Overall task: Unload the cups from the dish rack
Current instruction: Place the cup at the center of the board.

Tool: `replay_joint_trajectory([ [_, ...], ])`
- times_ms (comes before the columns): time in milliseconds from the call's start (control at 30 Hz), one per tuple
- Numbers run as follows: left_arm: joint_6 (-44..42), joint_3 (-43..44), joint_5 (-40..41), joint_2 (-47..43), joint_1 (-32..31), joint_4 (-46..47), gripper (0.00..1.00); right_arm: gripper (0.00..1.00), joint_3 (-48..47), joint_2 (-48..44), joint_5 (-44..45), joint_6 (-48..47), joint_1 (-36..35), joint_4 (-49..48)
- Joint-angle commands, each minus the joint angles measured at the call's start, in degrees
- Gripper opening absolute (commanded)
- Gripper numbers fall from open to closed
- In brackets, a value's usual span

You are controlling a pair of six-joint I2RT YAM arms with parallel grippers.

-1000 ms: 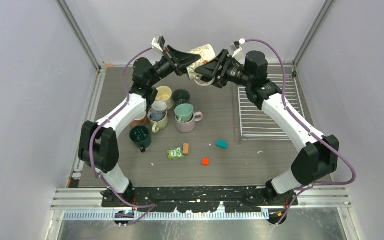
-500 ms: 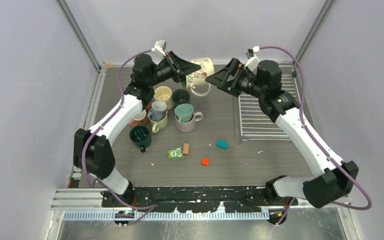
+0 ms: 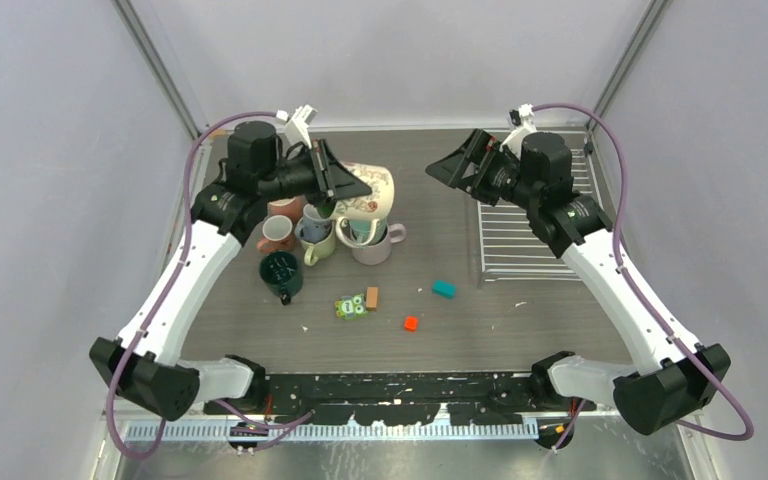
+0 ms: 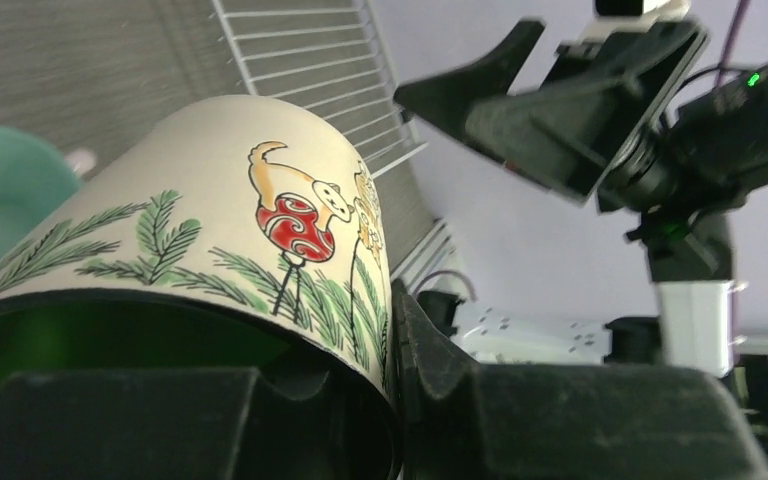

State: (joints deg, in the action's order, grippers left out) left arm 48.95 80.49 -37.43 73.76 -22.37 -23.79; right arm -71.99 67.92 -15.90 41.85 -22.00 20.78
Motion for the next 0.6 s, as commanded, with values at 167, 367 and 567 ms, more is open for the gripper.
replay_joint_trajectory([
  [167,-22.15,2.38,4.99,-8.67,-1.13,-24.20,0.00,1.00,0.95,1.07,4.25,-2.41,0.11,-0.96],
  [367,-26.99,-2.18,13.14,-9.85,-7.39,-29.98,0.00,1.00,1.06,0.99,5.57,-3.47,0.12,-0.55],
  [567,-27.97,-5.59,19.12,-9.90,-9.97,-30.76,0.00,1.00,1.44,1.15,7.65,-4.45,0.12,0.06],
])
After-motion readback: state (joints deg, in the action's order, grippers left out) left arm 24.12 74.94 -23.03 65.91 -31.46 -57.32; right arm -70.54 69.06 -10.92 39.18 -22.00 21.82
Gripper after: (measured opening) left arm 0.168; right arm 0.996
